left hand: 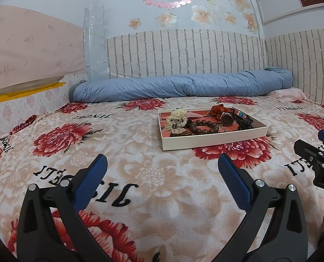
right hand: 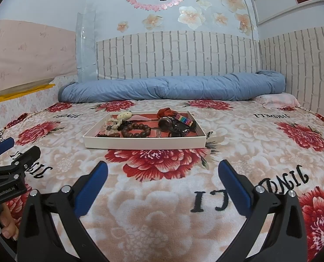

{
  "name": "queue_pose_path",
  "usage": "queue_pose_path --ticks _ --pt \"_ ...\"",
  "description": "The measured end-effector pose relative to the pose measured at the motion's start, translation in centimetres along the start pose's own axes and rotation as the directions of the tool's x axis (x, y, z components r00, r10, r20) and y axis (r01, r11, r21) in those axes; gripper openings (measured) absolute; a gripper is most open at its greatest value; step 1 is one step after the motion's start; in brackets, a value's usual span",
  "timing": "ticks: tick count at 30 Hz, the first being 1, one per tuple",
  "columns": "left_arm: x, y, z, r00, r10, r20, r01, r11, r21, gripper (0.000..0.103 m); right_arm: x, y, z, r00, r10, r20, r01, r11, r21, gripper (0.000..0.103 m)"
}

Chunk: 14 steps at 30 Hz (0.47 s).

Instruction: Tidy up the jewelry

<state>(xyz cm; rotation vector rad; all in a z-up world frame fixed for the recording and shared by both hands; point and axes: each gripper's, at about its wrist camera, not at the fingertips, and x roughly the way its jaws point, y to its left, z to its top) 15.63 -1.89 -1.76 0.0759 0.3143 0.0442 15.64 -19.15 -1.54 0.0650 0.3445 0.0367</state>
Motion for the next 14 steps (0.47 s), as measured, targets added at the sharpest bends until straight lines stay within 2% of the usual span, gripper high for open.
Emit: queue_pose_path --ticks 14 --pt "0.06 -0.48 -0.2 1.0 0.002 -0.013 -0.001 1.0 0.012 0.098 0.05 -0.05 0.0 1.0 -0.001 -0.001 0.001 1.0 -0.001 0.099"
